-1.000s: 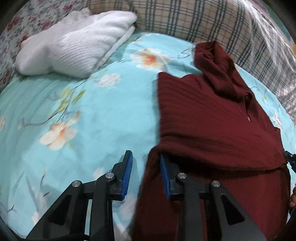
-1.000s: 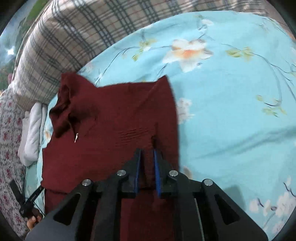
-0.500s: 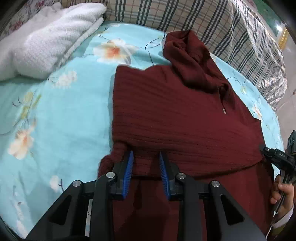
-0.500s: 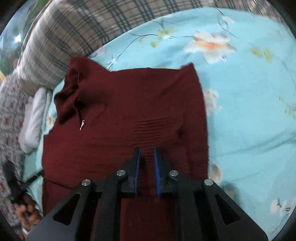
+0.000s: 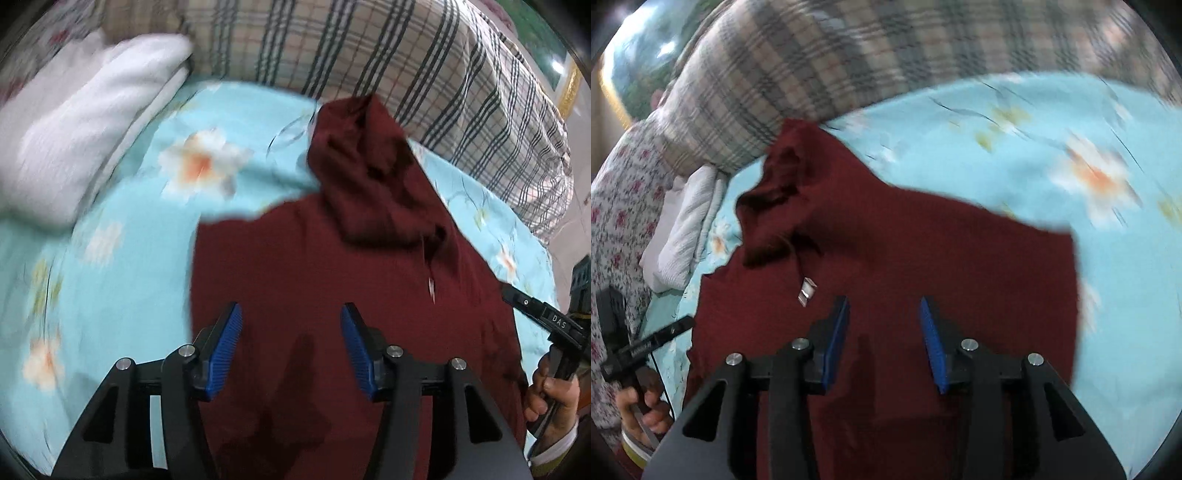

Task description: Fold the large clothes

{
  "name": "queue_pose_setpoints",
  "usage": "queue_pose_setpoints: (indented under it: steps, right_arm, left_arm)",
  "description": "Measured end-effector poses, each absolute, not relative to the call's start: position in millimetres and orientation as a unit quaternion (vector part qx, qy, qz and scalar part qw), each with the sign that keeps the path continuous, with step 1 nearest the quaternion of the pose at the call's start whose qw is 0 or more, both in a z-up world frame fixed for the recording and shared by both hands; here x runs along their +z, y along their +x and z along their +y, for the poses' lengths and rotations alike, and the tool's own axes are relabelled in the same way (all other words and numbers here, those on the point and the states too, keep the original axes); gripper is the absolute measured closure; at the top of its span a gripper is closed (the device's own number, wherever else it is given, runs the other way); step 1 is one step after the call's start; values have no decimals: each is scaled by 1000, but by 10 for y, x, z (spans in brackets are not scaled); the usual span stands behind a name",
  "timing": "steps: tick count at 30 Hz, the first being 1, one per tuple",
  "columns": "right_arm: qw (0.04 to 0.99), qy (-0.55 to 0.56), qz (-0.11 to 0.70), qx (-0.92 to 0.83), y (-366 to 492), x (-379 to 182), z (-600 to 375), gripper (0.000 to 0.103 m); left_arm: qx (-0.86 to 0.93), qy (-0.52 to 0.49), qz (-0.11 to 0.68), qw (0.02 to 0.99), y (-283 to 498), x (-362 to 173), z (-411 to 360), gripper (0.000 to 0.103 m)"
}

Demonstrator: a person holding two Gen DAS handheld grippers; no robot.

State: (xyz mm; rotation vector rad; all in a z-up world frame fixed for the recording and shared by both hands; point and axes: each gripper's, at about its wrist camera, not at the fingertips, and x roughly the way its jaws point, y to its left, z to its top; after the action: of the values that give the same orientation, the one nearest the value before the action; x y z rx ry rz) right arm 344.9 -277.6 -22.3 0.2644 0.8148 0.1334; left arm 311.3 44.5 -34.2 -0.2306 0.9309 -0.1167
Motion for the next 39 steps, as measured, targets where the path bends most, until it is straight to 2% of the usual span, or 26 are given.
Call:
queue_pose_setpoints:
  steps: [4, 6, 8, 14, 15, 16, 17, 23, 25, 26, 27, 28, 30, 33, 39]
  right_arm:
    - [916, 67, 384, 98, 3997, -68, -2388, 62]
    - [916, 45, 381, 113, 4344, -37, -2222, 59]
    - [915, 34, 385, 117, 4633, -59, -2139, 54]
    - [900, 28, 415, 134, 5372, -221, -1982, 53]
    - [899, 24, 416, 136, 5419, -240, -1978, 55]
    - [900, 19, 415, 132, 5428, -238, -1994, 80]
    - [902, 18, 414, 122, 5430, -211, -2050, 97]
    - [931, 85, 347, 71, 5014, 198, -2803, 99]
    - [933, 107, 337, 62, 4860, 294, -3046, 99]
    - [935, 109, 334, 54, 4797, 329, -3135, 99]
    - [936, 108, 331, 46, 4722, 353, -3213, 99]
    - [937, 109, 330, 40, 4657, 364, -3272, 100]
    - [936, 110, 332, 33, 4583, 366, -3327, 100]
    - [938, 105, 328, 31, 4348, 374, -3320, 100]
    - [942, 104, 315, 46, 3532, 281, -3306, 100]
  left_arm:
    - [-54, -106, 441, 890, 3731, -202, 400, 38]
    - [-67, -132, 450, 881, 4056, -175, 436, 30]
    - [-74, -133, 458, 876, 4370, -158, 417, 30]
    - [-71, -79, 462, 881, 4963, -175, 287, 29]
    - [-72, -67, 462, 881, 5038, -189, 251, 29]
    - [-74, -55, 464, 881, 5081, -204, 214, 29]
    - [-76, -45, 464, 881, 5112, -218, 185, 29]
    - [-70, 42, 456, 886, 5199, -332, -84, 29]
    - [-62, 58, 452, 888, 5216, -361, -143, 36]
    - [-54, 69, 450, 888, 5229, -376, -179, 56]
    - [-52, 75, 454, 886, 5246, -393, -213, 82]
    - [-55, 71, 458, 884, 5264, -401, -232, 92]
    - [-39, 71, 445, 892, 5220, -349, -270, 98]
    - [-31, 58, 419, 906, 4997, -183, -278, 100]
    - [-57, 13, 367, 928, 3916, 132, -73, 102]
